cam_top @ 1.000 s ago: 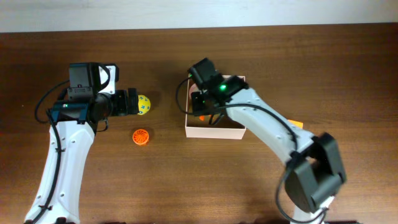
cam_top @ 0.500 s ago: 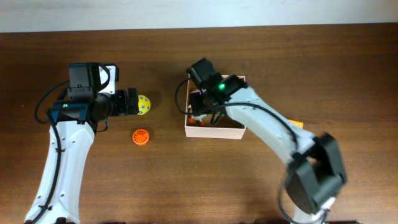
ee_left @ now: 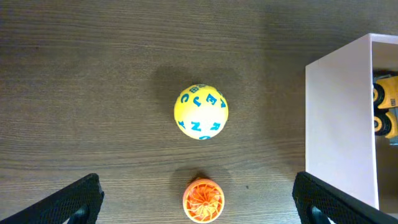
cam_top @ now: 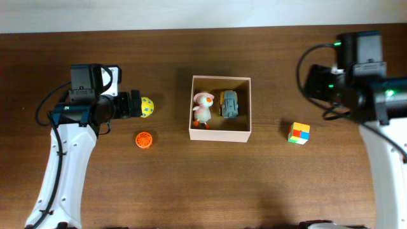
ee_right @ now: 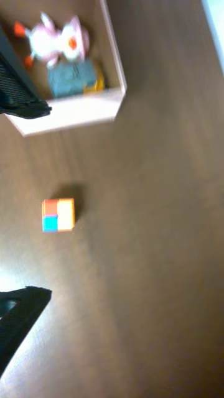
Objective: Pack container
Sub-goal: 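Grasp the colored puzzle cube with the right gripper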
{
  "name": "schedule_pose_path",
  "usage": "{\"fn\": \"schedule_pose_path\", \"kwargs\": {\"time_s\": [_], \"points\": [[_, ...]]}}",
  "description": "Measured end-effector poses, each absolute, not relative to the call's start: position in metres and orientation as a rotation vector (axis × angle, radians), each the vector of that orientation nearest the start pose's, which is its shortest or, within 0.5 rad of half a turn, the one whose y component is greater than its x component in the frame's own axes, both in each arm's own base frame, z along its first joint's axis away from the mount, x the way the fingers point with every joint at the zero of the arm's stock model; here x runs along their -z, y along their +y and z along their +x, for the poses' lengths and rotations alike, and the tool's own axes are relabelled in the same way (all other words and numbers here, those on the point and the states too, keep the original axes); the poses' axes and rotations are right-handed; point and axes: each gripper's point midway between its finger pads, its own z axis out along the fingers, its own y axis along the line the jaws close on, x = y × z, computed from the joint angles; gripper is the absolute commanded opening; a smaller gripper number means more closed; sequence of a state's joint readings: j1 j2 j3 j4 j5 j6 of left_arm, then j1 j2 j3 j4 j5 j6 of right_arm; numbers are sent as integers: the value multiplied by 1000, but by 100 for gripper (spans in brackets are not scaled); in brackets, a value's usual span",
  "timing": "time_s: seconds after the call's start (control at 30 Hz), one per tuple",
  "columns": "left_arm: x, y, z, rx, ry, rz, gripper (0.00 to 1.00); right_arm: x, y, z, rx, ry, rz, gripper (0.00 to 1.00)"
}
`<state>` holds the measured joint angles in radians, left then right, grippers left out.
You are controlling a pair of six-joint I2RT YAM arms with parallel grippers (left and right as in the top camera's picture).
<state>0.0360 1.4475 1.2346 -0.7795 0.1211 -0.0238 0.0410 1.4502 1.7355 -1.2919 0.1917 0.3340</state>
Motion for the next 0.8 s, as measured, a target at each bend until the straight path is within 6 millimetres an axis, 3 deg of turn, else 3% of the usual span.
{"fn": "schedule_pose_path", "kwargs": {"time_s": [0.13, 0.27, 0.43, 0.6, 0.8], "points": [[-178, -7, 374, 150, 2559, -30, 99, -243, -40, 338, 111, 2662, 527, 82], [-178, -7, 374, 150, 2559, -30, 99, -174, -42, 339, 114, 2809, 550, 82], [-178, -7, 374, 150, 2559, -30, 99, -91, -38, 328, 125, 2979, 562, 82], [-178, -7, 374, 150, 2559, -30, 99, -50, -36, 325, 115, 3033, 563, 80], [-178, -7, 374, 150, 2559, -30, 99, -23, -31, 327, 72, 3056, 551, 60]]}}
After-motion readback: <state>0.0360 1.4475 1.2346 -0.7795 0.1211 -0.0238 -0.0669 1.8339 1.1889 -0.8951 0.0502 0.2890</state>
